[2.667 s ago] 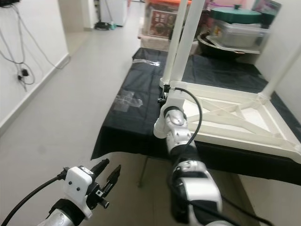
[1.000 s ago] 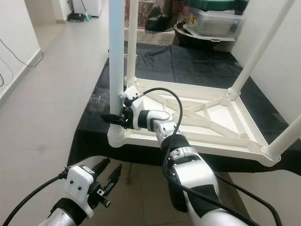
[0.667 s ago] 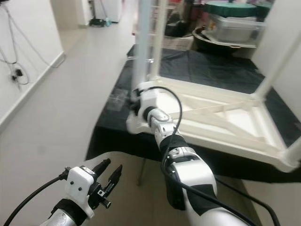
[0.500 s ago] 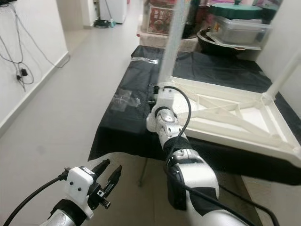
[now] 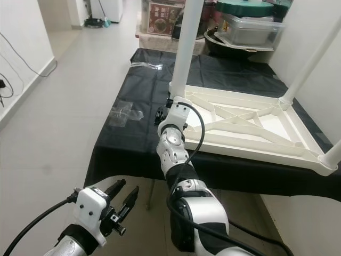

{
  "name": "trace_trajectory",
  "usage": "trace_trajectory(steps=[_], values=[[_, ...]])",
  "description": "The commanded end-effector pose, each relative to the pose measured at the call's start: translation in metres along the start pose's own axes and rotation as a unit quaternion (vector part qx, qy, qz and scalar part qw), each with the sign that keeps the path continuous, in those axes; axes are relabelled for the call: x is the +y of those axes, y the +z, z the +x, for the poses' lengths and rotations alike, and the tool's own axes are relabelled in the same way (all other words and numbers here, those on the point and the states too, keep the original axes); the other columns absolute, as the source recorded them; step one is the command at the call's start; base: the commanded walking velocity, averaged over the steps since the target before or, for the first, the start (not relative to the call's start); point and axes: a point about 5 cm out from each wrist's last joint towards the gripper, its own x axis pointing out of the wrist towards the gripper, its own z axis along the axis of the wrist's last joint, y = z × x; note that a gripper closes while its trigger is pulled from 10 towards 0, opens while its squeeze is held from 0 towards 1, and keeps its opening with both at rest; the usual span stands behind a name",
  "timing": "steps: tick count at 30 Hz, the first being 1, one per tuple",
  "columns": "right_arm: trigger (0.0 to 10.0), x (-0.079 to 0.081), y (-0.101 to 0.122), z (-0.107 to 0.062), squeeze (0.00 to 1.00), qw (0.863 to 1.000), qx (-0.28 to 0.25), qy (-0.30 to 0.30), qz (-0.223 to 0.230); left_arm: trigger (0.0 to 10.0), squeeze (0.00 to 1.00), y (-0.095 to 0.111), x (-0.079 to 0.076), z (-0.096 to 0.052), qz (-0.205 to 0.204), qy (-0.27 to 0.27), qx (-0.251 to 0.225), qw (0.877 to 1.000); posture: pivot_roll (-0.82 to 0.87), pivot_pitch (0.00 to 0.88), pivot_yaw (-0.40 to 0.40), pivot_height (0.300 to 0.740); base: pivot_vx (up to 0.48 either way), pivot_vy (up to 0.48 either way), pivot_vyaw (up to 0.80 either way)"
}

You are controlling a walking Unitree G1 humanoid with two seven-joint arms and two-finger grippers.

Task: Building children table

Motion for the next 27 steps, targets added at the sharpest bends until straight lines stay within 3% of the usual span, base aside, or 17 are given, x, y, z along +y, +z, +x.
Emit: trace_trajectory(steps=[1, 2, 6, 8, 9, 10, 11, 13, 14, 15, 17, 18, 20, 22, 23, 24, 27], values=[[10.0, 0.009, 0.007, 0.001, 0.0, 0.995, -0.009, 0.098, -0.004, 10.0, 0.0, -0.006, -0.001, 0.0, 0.0, -0.002, 0.014, 1.0, 0.08, 0.055, -0.107, 0.74, 0.0, 0.0, 0.0], [10.0, 0.009, 0.007, 0.001, 0.0, 0.995, -0.009, 0.098, -0.004, 10.0, 0.0, -0.006, -0.001, 0.0, 0.0, -0.002, 0.014, 1.0, 0.08, 0.055, -0.107, 0.74, 0.0, 0.0, 0.0], [10.0, 0.003, 0.013, 0.0, 0.0, 0.971, 0.023, 0.235, -0.048, 10.0, 0.0, -0.006, 0.0, 0.0, -0.002, -0.003, 0.014, 1.0, 0.05, 0.059, -0.092, 0.74, 0.0, 0.0, 0.0], [10.0, 0.009, 0.009, -0.006, 0.0, 0.923, 0.08, 0.367, -0.082, 10.0, 0.0, -0.006, 0.0, 0.001, -0.002, -0.003, 0.013, 1.0, 0.06, 0.064, -0.097, 0.74, 0.0, 0.0, 0.0], [10.0, 0.009, 0.009, -0.006, 0.0, 0.923, 0.08, 0.367, -0.082, 10.0, 0.0, -0.006, 0.0, 0.001, -0.002, -0.003, 0.013, 1.0, 0.06, 0.064, -0.097, 0.74, 0.0, 0.0, 0.0], [10.0, 0.013, 0.006, -0.011, 0.0, 0.893, 0.102, 0.428, -0.099, 10.0, 0.0, -0.006, 0.0, 0.001, -0.001, -0.003, 0.013, 1.0, 0.07, 0.063, -0.097, 0.74, 0.0, 0.0, 0.0], [10.0, 0.013, 0.006, -0.011, 0.0, 0.893, 0.102, 0.428, -0.099, 10.0, 0.0, -0.006, 0.0, 0.001, -0.001, -0.003, 0.013, 1.0, 0.07, 0.063, -0.097, 0.74, 0.0, 0.0, 0.0], [10.0, 0.018, 0.001, -0.018, 0.0, 0.853, 0.126, 0.493, -0.12, 10.0, 0.0, -0.006, 0.001, 0.001, 0.001, -0.003, 0.014, 1.0, 0.09, 0.064, -0.097, 0.74, 0.0, 0.0, 0.0], [10.0, 0.018, 0.001, -0.018, 0.0, 0.853, 0.126, 0.493, -0.12, 10.0, 0.0, -0.006, 0.001, 0.001, 0.001, -0.003, 0.014, 1.0, 0.09, 0.064, -0.097, 0.74, 0.0, 0.0, 0.0], [10.0, 0.022, -0.002, -0.02, 0.0, 0.838, 0.14, 0.513, -0.126, 10.0, 0.0, -0.006, 0.002, 0.0, 0.003, -0.002, 0.015, 1.0, 0.1, 0.062, -0.084, 0.74, 0.0, 0.0, 0.0], [10.0, 0.022, -0.002, -0.02, 0.0, 0.838, 0.14, 0.513, -0.126, 10.0, 0.0, -0.006, 0.002, 0.0, 0.003, -0.002, 0.015, 1.0, 0.1, 0.062, -0.084, 0.74, 0.0, 0.0, 0.0], [10.0, 0.025, -0.002, -0.022, 0.0, 0.822, 0.151, 0.535, -0.125, 10.0, 0.0, -0.006, 0.002, 0.0, 0.005, -0.003, 0.015, 1.0, 0.11, 0.059, -0.084, 0.74, 0.0, 0.0, 0.0], [10.0, 0.025, -0.002, -0.022, 0.0, 0.822, 0.151, 0.535, -0.125, 10.0, 0.0, -0.006, 0.002, 0.0, 0.005, -0.003, 0.015, 1.0, 0.11, 0.059, -0.084, 0.74, 0.0, 0.0, 0.0], [10.0, 0.029, -0.001, -0.026, 0.0, 0.787, 0.17, 0.582, -0.117, 10.0, 0.0, -0.006, 0.002, 0.0, 0.008, -0.002, 0.015, 1.0, 0.12, 0.06, -0.093, 0.74, 0.0, 0.0, 0.0], [10.0, 0.029, -0.001, -0.026, 0.0, 0.787, 0.17, 0.582, -0.117, 10.0, 0.0, -0.006, 0.002, 0.0, 0.008, -0.002, 0.015, 1.0, 0.12, 0.06, -0.093, 0.74, 0.0, 0.0, 0.0], [0.0, 0.031, 0.001, -0.028, 0.0, 0.772, 0.173, 0.601, -0.113, 10.0, 0.0, -0.006, 0.002, 0.0, 0.009, 0.0, 0.015, 1.0, 0.12, 0.063, -0.095, 0.74, 0.0, 0.0, 0.0], [0.0, 0.031, 0.002, -0.029, 0.0, 0.765, 0.172, 0.61, -0.116, 10.0, 0.0, -0.005, 0.001, 0.0, 0.008, 0.0, 0.014, 1.0, 0.11, 0.062, -0.096, 0.74, 0.0, 0.0, 0.0]])
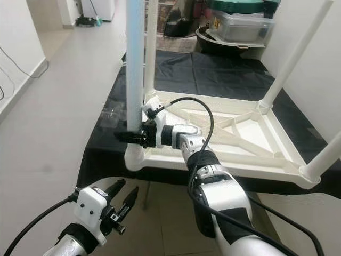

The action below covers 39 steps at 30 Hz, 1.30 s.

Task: Building children table

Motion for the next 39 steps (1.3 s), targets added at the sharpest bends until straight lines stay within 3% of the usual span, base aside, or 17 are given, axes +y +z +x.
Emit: trace_trajectory(steps=[1, 9, 10, 11, 12, 13, 16, 18, 21, 24, 25, 26, 30, 31, 34, 38, 39], values=[[0.0, 0.004, 0.002, 0.005, 0.0, 1.0, 0.006, 0.03, 0.004, 10.0, 0.0, -0.004, 0.0, -0.001, 0.004, 0.002, 0.011, 1.0, 0.11, 0.062, -0.096, 0.74, 0.0, 0.0, 0.0], [0.0, -0.028, 0.007, -0.004, 0.0, 0.957, -0.015, -0.289, -0.019, 10.0, 0.0, -0.004, 0.0, -0.001, 0.0, 0.002, 0.01, 1.0, 0.11, 0.063, -0.093, 0.74, 0.0, 0.0, 0.0], [0.0, -0.037, 0.008, -0.014, 0.0, 0.926, -0.024, -0.376, -0.003, 10.0, 0.0, -0.004, 0.0, -0.001, 0.0, 0.001, 0.011, 1.0, 0.1, 0.063, -0.09, 0.74, 0.0, 0.0, 0.0], [0.0, -0.037, 0.008, -0.014, 0.0, 0.926, -0.024, -0.376, -0.003, 10.0, 0.0, -0.004, 0.0, -0.001, 0.0, 0.001, 0.011, 1.0, 0.1, 0.063, -0.09, 0.74, 0.0, 0.0, 0.0], [0.0, -0.046, 0.005, -0.028, 0.0, 0.874, -0.038, -0.484, 0.028, 10.0, 0.0, -0.004, 0.0, -0.001, -0.001, 0.0, 0.011, 1.0, 0.1, 0.063, -0.09, 0.74, 0.0, 0.0, 0.0], [0.0, -0.046, 0.005, -0.028, 0.0, 0.874, -0.038, -0.484, 0.028, 10.0, 0.0, -0.004, 0.0, -0.001, -0.001, 0.0, 0.011, 1.0, 0.1, 0.063, -0.09, 0.74, 0.0, 0.0, 0.0], [0.0, -0.052, -0.01, -0.055, 0.0, 0.73, -0.072, -0.67, 0.118, 10.0, 0.0, -0.005, -0.001, 0.0, -0.001, -0.001, 0.011, 1.0, 0.11, 0.063, -0.09, 0.74, 0.0, 0.0, 0.0], [0.0, -0.052, -0.01, -0.055, 0.0, 0.73, -0.072, -0.67, 0.118, 10.0, 0.0, -0.005, -0.001, 0.0, -0.001, -0.001, 0.011, 1.0, 0.11, 0.063, -0.09, 0.74, 0.0, 0.0, 0.0], [0.0, -0.046, -0.017, -0.046, 0.0, 0.692, -0.101, -0.697, 0.159, 10.0, 0.0, -0.005, -0.001, 0.0, 0.0, -0.001, 0.012, 1.0, 0.11, 0.063, -0.093, 0.74, 0.0, 0.0, 0.0], [0.0, -0.042, -0.017, -0.038, 0.0, 0.691, -0.11, -0.695, 0.165, 10.0, 0.0, -0.005, -0.001, -0.001, 0.0, -0.001, 0.012, 1.0, 0.11, 0.063, -0.093, 0.74, 0.0, 0.0, 0.0], [10.0, -0.038, -0.013, -0.022, 0.0, 0.721, -0.123, -0.662, 0.164, 10.0, 0.0, -0.005, -0.001, -0.001, -0.001, -0.001, 0.012, 1.0, 0.11, 0.062, -0.094, 0.74, 0.0, 0.0, 0.0], [10.0, -0.033, -0.008, -0.007, 1.0, 0.756, -0.135, -0.622, 0.154, 10.0, 0.0, -0.005, -0.001, -0.001, -0.001, -0.001, 0.012, 1.0, 0.11, 0.063, -0.096, 0.74, 0.0, 0.0, 0.0], [10.0, -0.028, -0.001, 0.007, 1.0, 0.786, -0.151, -0.585, 0.129, 10.0, 0.0, -0.005, -0.001, -0.001, -0.002, 0.0, 0.012, 1.0, 0.11, 0.063, -0.096, 0.74, 0.0, 0.0, 0.0], [10.0, -0.028, 0.0, 0.006, 0.0, 0.796, -0.16, -0.569, 0.127, 10.0, 0.0, -0.005, -0.001, -0.001, -0.002, 0.0, 0.012, 1.0, 0.11, 0.06, -0.099, 0.74, 0.0, 0.0, 0.0], [10.0, -0.03, 0.003, 0.002, 0.0, 0.813, -0.174, -0.543, 0.115, 10.0, 0.0, -0.005, -0.001, -0.001, -0.002, 0.0, 0.012, 1.0, 0.11, 0.059, -0.097, 0.74, 0.0, 0.0, 0.0], [10.0, -0.032, 0.004, -0.006, 0.0, 0.884, -0.15, -0.435, 0.086, 10.0, 0.0, -0.005, -0.002, -0.001, -0.004, -0.001, 0.012, 1.0, 0.11, 0.053, -0.096, 0.74, 0.0, 0.0, 0.0], [10.0, -0.032, 0.004, -0.006, 0.0, 0.884, -0.15, -0.435, 0.086, 10.0, 0.0, -0.005, -0.002, -0.001, -0.004, -0.001, 0.012, 1.0, 0.11, 0.053, -0.096, 0.74, 0.0, 0.0, 0.0]])
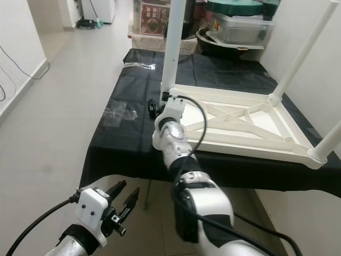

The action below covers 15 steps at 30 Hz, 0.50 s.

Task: Building children table

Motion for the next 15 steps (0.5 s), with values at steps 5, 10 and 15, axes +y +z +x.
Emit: trace_trajectory(steps=[5, 10, 15], values=[[10.0, 0.004, -0.007, -0.005, 0.0, 0.985, 0.068, 0.155, -0.018, 10.0, 0.0, -0.002, -0.001, -0.001, -0.001, -0.001, 0.006, 1.0, 0.11, 0.051, -0.097, 0.74, 0.0, 0.0, 0.0], [10.0, 0.011, -0.006, -0.01, 0.0, 0.952, 0.108, 0.283, -0.038, 10.0, 0.0, -0.002, -0.001, -0.001, 0.001, 0.0, 0.006, 1.0, 0.11, 0.048, -0.102, 0.74, 0.0, 0.0, 0.0], [10.0, 0.026, -0.012, -0.019, 0.0, 0.891, 0.159, 0.418, -0.072, 10.0, 0.0, -0.001, -0.002, -0.002, 0.003, 0.001, 0.005, 1.0, 0.12, 0.05, -0.109, 0.74, 0.0, 0.0, 0.0]])
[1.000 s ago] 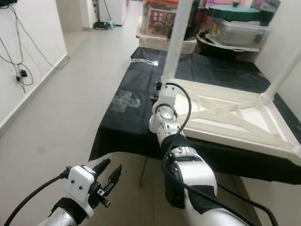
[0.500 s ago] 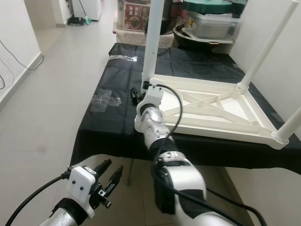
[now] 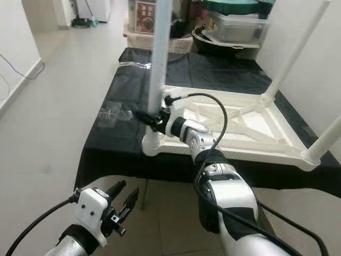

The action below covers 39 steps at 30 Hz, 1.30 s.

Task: Building children table

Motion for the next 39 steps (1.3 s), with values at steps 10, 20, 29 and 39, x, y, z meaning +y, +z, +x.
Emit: trace_trajectory(steps=[10, 20, 29, 39], values=[[0.0, 0.012, -0.003, 0.027, 0.0, 0.996, 0.05, -0.034, -0.07, 10.0, 0.0, -0.001, -0.001, -0.002, 0.004, 0.003, 0.005, 1.0, 0.12, 0.062, -0.104, 0.74, 0.0, 0.0, 0.0], [0.0, -0.023, 0.006, 0.007, 0.0, 0.943, 0.012, -0.331, -0.04, 10.0, 0.0, -0.001, 0.0, -0.002, 0.003, 0.002, 0.005, 1.0, 0.11, 0.062, -0.1, 0.74, 0.0, 0.0, 0.0], [0.0, -0.041, 0.007, -0.018, 0.0, 0.829, -0.055, -0.552, 0.075, 10.0, 0.0, -0.002, 0.001, -0.001, 0.004, 0.001, 0.006, 1.0, 0.11, 0.063, -0.097, 0.74, 0.0, 0.0, 0.0], [10.0, -0.029, 0.011, 0.0, 1.0, 0.815, -0.097, -0.558, 0.121, 10.0, 0.0, -0.002, 0.0, -0.001, 0.004, 0.002, 0.005, 1.0, 0.11, 0.062, -0.1, 0.74, 0.0, 0.0, 0.0]])
